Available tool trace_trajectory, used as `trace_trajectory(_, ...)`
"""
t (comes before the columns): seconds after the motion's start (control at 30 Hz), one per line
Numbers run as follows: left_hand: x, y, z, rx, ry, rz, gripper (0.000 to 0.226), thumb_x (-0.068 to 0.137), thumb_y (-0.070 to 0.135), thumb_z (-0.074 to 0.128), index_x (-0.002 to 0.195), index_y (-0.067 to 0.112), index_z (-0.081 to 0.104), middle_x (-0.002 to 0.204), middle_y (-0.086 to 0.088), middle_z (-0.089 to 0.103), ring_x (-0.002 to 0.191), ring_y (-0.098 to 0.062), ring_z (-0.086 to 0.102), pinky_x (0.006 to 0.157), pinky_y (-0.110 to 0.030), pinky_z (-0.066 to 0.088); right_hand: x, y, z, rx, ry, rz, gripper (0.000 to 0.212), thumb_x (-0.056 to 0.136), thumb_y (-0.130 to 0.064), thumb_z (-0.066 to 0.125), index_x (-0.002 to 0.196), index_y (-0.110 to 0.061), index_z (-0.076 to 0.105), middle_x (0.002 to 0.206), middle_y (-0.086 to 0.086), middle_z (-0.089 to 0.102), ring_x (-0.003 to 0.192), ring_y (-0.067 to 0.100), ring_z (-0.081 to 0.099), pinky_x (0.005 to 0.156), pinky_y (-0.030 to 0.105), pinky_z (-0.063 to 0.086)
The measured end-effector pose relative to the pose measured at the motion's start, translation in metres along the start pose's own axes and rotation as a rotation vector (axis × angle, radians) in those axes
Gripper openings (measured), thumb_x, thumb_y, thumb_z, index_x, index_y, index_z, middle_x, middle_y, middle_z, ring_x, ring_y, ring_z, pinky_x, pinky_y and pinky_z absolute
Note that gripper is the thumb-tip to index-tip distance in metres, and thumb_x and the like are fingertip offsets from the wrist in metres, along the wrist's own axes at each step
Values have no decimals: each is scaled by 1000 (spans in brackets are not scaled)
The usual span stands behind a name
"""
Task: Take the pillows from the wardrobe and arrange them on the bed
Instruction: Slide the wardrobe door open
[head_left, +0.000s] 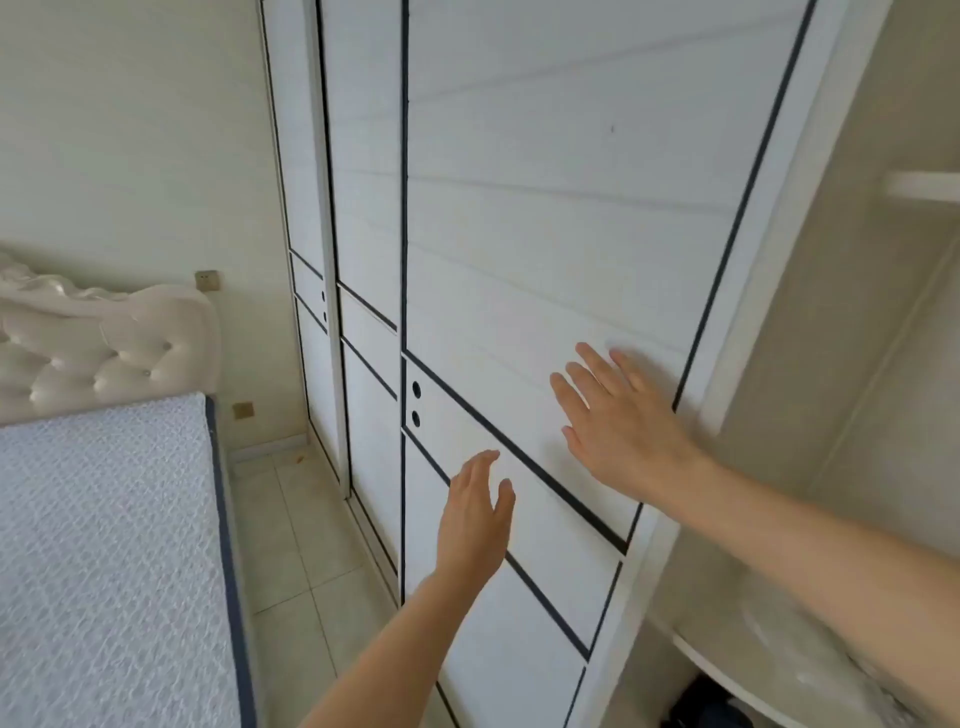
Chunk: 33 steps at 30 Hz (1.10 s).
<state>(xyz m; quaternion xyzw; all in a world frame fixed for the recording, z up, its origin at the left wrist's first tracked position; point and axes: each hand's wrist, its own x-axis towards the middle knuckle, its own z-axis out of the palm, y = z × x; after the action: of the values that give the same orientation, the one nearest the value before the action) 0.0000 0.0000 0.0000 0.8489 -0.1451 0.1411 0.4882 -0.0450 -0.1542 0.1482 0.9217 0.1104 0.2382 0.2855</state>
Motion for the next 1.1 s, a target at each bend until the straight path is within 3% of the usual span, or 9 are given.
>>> trace_trajectory(0.1,28,1,21,-53,-29,14,51,104,35,36,154,26,28,161,11,26,148,-8,20,116,-26,21,22,5,13,-129,-21,-18,62,101,-37,25,152,-6,11,160,16,15,147,37,-6,115,53,-7)
trace_trajectory(0.23,57,11,47,-192,-39,-24,59,105,41,32,158,30,9,165,18,2,151,-1,-6,123,-29,5,41,6,25,-275,-52,-47,70,100,-40,28,152,-8,-6,162,15,-5,143,41,-19,113,60,-11)
trace_trajectory(0.33,78,17,64,-292,-29,-21,64,105,47,30,158,28,-1,164,18,-7,149,0,-16,122,-28,-3,50,6,31,-360,-69,-37,74,99,-44,27,151,-8,-12,161,15,-13,142,42,-24,109,64,-15)
trace_trajectory(0.43,94,26,77,-373,-32,19,65,105,48,26,158,26,-4,164,16,-13,146,4,-21,121,-27,-9,56,12,38,-409,-57,33,76,99,-46,21,149,-6,-19,159,16,-18,139,43,-28,110,62,-17)
trace_trajectory(0.57,104,33,90,-368,9,77,58,108,36,20,155,24,-10,160,17,-20,144,6,-25,121,-26,-14,58,12,45,-482,-120,55,78,97,-45,18,145,-2,-25,156,20,-25,137,46,-30,108,63,-19)
trace_trajectory(0.8,115,25,101,-361,38,52,58,108,30,20,156,20,-11,164,8,-20,148,-4,-25,115,-19,-18,69,9,49,-557,-160,69,76,98,-46,14,144,-2,-27,153,21,-31,136,47,-32,105,64,-24)
trace_trajectory(1.1,145,4,84,-314,12,118,55,108,27,18,154,19,-12,161,11,-19,147,0,-23,121,-27,-14,102,1,58,-612,-142,65,75,99,-47,15,147,-5,-23,156,19,-27,138,46,-28,105,65,-24)
